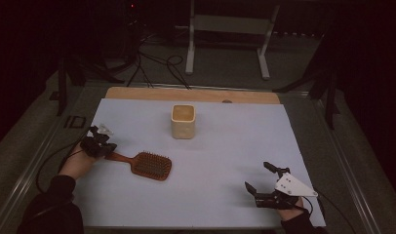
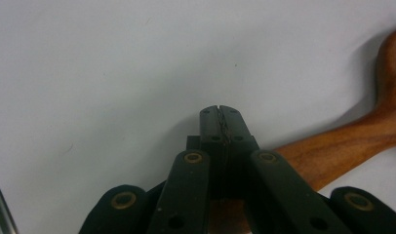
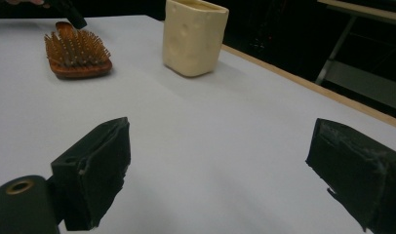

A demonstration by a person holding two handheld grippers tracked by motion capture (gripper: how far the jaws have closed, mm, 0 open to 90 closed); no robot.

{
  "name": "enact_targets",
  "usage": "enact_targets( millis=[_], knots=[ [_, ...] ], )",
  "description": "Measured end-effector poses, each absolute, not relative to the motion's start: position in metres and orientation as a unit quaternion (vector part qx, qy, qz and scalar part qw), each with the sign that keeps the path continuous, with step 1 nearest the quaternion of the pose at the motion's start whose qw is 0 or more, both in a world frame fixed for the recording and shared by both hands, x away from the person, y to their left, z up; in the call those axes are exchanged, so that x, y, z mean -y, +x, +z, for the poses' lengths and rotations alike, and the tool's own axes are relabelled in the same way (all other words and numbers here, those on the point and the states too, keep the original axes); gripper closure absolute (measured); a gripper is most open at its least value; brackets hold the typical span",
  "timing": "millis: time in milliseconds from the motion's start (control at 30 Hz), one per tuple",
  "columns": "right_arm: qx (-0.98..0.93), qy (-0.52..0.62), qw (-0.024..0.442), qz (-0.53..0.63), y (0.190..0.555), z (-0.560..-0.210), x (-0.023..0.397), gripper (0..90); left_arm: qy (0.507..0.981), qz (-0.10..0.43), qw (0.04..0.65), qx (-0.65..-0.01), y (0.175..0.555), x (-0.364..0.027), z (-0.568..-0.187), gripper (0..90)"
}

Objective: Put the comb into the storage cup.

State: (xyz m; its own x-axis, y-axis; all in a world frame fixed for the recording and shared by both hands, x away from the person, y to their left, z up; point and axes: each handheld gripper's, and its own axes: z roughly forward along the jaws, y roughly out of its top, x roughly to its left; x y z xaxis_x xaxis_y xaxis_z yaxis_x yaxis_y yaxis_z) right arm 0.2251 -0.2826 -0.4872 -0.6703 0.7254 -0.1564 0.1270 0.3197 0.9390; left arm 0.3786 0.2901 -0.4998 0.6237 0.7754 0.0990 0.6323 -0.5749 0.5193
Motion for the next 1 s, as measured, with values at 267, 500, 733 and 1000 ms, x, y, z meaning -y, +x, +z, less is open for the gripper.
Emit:
enact_targets(
  millis=[267, 500, 733, 1000],
  knots=[
    [-0.758, 0.283, 0.291, 0.510, 0.225, -0.487, 0.283, 8.4, 0.875, 0.152, 0.221, -0.403, 0.373, -0.291, -0.500, 90.0],
    [-0.757, 0.285, 0.291, 0.510, 0.225, -0.487, 0.283, 8.4, 0.879, 0.145, 0.217, -0.400, 0.364, -0.293, -0.501, 90.0],
    [-0.757, 0.285, 0.292, 0.510, 0.225, -0.487, 0.283, 8.4, 0.879, 0.143, 0.217, -0.399, 0.349, -0.298, -0.500, 90.0],
    [-0.759, 0.285, 0.291, 0.509, 0.225, -0.487, 0.282, 8.4, 0.886, 0.143, 0.209, -0.389, 0.330, -0.295, -0.499, 90.0]
  ],
)
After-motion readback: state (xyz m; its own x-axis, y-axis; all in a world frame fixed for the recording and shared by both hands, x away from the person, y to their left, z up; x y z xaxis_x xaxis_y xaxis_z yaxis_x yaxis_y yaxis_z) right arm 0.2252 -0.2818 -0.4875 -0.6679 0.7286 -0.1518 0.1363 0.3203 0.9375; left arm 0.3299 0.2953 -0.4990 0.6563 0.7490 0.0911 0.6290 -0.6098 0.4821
